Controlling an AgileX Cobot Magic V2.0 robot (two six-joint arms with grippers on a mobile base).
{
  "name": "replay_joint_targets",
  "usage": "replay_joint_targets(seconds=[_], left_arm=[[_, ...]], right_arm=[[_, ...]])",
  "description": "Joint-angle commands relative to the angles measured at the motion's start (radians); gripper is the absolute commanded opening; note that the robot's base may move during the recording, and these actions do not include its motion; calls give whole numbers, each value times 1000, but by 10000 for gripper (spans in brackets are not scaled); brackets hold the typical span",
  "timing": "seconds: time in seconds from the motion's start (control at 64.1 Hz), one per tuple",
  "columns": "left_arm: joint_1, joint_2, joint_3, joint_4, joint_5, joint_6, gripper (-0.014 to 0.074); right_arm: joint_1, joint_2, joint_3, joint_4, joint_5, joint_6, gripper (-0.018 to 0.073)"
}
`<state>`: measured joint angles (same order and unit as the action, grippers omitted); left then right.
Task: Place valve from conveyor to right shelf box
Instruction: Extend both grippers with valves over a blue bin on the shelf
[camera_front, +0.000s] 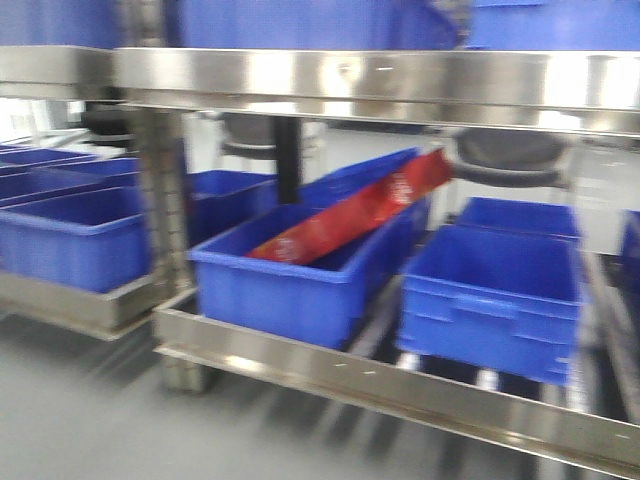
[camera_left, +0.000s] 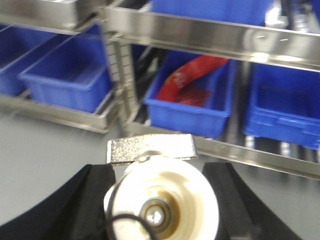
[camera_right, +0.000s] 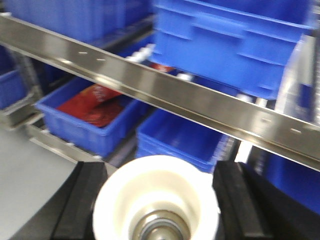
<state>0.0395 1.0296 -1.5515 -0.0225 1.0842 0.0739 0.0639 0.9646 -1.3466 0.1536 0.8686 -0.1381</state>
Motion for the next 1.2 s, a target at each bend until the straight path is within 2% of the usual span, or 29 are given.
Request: replay_joint_targets(seconds=[0.0, 1.186], left_arm=[[-4, -9, -9, -11, -55, -5, -111], [-4, -9, -9, -11, -55, -5, -111]], right_arm=[[-3, -10, -15, -8, -68, -1, -154], [-3, -10, -15, -8, -68, -1, -154]])
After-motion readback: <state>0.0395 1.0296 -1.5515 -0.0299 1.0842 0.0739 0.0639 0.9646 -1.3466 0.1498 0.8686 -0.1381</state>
